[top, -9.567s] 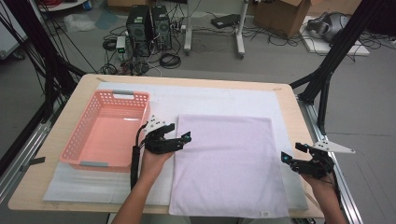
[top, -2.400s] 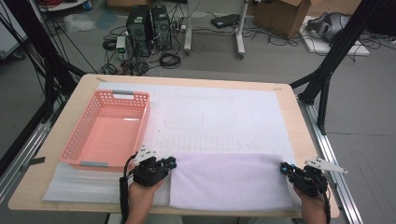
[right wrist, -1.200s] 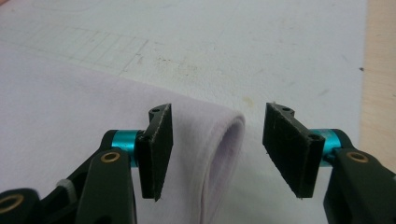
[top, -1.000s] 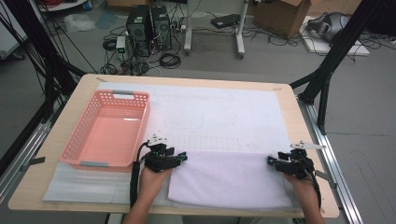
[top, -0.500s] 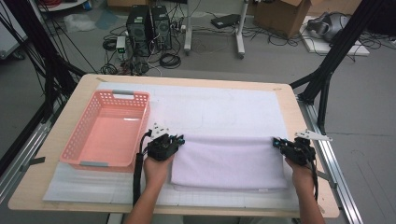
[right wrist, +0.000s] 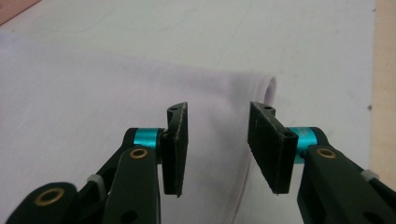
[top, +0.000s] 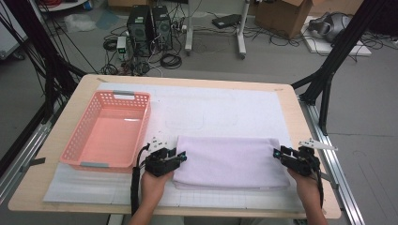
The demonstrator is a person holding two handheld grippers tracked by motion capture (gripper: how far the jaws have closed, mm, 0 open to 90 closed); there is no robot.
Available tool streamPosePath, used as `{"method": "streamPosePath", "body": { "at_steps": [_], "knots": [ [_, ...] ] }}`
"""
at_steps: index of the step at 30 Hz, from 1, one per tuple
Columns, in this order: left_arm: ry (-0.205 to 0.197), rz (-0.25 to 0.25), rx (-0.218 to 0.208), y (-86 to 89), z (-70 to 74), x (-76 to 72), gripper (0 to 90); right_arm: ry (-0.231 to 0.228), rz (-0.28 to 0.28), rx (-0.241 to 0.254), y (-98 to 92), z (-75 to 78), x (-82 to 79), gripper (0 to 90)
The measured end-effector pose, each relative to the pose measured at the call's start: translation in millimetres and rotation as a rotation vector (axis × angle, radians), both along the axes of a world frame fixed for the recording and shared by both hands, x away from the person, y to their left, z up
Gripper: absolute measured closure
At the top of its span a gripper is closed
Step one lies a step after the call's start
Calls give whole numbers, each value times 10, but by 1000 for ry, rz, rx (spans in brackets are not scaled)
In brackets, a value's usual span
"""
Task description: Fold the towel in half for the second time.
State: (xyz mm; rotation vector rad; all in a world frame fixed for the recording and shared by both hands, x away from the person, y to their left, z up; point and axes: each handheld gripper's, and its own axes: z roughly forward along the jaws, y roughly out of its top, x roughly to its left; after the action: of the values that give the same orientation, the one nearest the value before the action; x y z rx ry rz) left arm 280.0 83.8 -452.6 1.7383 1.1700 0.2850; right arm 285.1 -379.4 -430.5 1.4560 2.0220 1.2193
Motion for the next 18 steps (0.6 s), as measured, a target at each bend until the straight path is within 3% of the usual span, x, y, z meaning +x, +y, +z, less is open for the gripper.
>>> {"method": "streamPosePath", "body": {
  "at_steps": [4,6,8,10,13,16,18],
  "knots": [
    [42,-18,37,14,-12,-174,662,1,79,-11,23,2,-286,649],
    [33,-31,61,12,-8,-251,677,2,137,-10,53,2,-413,702],
    [29,-38,80,18,-13,-323,700,16,194,-57,101,-28,-539,726],
    [30,-46,109,30,-10,-389,715,48,213,-91,105,-102,-635,748],
    [16,-57,130,45,-8,-478,719,45,192,-85,42,-148,-749,759],
    [5,-59,120,84,-21,-562,716,39,182,-105,-24,-151,-839,758],
    [11,-54,101,108,-13,-586,695,37,162,-81,-67,-142,-891,753]
  ]
}}
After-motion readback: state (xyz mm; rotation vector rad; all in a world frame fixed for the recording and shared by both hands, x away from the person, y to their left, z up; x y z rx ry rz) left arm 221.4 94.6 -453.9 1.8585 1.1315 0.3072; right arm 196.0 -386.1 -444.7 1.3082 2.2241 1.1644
